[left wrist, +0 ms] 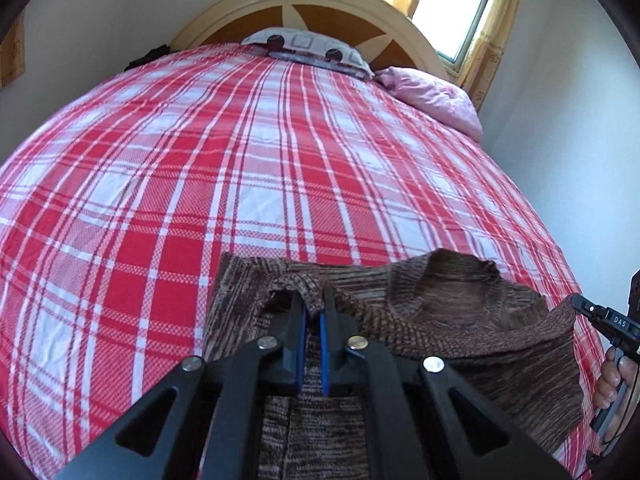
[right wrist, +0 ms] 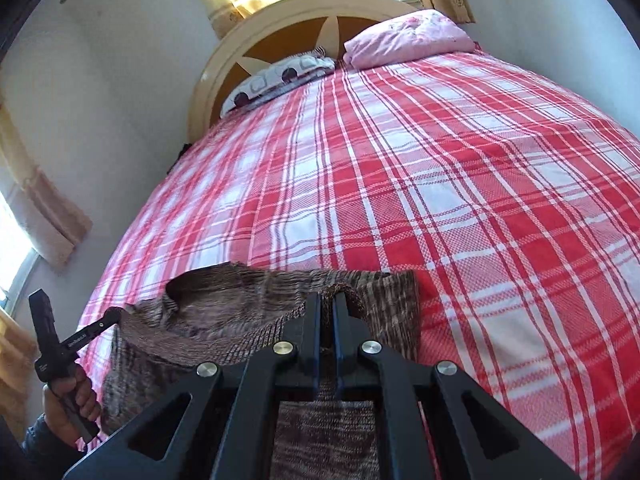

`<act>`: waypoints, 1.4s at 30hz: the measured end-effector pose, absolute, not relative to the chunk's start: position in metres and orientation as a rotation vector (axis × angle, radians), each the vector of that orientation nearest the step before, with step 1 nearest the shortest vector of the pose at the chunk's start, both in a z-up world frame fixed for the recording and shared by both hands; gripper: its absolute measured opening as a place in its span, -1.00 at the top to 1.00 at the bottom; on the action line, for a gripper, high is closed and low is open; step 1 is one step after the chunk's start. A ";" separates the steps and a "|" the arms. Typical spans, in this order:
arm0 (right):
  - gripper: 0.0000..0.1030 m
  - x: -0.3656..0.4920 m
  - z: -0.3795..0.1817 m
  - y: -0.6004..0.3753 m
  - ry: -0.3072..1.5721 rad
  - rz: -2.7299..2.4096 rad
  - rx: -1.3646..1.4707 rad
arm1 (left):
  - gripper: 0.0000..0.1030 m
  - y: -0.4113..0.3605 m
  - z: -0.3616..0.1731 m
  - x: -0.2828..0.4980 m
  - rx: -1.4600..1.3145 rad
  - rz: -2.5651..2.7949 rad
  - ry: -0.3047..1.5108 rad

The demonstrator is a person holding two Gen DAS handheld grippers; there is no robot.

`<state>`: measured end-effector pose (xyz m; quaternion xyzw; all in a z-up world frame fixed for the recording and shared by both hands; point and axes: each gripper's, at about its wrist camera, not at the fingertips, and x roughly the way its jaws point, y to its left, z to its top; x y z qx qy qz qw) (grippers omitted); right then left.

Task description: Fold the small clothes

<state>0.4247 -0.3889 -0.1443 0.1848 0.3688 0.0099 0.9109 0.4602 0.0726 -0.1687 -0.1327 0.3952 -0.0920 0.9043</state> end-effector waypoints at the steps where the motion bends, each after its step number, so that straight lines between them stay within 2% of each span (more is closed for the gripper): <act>1: 0.91 0.433 -0.149 -0.389 0.781 0.020 0.381 | 0.77 0.075 -0.171 0.463 -0.279 -0.174 0.815; 4: 0.89 0.450 -0.164 -0.394 0.829 -0.017 0.395 | 0.68 0.085 -0.177 0.469 -0.302 -0.111 0.816; 6: 0.73 0.456 -0.169 -0.398 0.841 -0.042 0.406 | 0.53 0.092 -0.177 0.468 -0.323 -0.102 0.815; 7: 0.27 0.454 -0.168 -0.399 0.827 -0.064 0.402 | 0.33 0.095 -0.175 0.466 -0.323 -0.092 0.808; 8: -0.16 0.451 -0.165 -0.400 0.810 -0.067 0.400 | 0.21 0.097 -0.171 0.462 -0.315 -0.073 0.795; 9: -0.19 0.446 -0.163 -0.398 0.790 -0.057 0.401 | 0.06 0.098 -0.167 0.457 -0.305 -0.064 0.775; 13: -0.19 0.427 -0.151 -0.374 0.771 0.026 0.305 | -0.31 0.091 -0.152 0.436 -0.207 -0.048 0.716; 19: -0.19 0.398 -0.162 -0.341 0.857 0.137 0.230 | -0.32 0.073 -0.169 0.404 -0.046 -0.029 0.797; 23: -0.19 0.373 -0.177 -0.341 0.919 0.118 0.205 | -0.32 0.080 -0.189 0.371 -0.088 -0.060 0.862; 33: -0.19 0.291 -0.170 -0.345 0.868 0.082 0.210 | -0.37 0.077 -0.203 0.319 -0.057 -0.058 0.905; 36: -0.19 0.283 -0.185 -0.340 0.920 0.098 0.219 | -0.39 0.077 -0.205 0.313 -0.046 -0.050 0.895; 42: -0.19 0.266 -0.187 -0.339 0.896 0.059 0.216 | -0.55 0.081 -0.210 0.305 -0.052 -0.035 0.907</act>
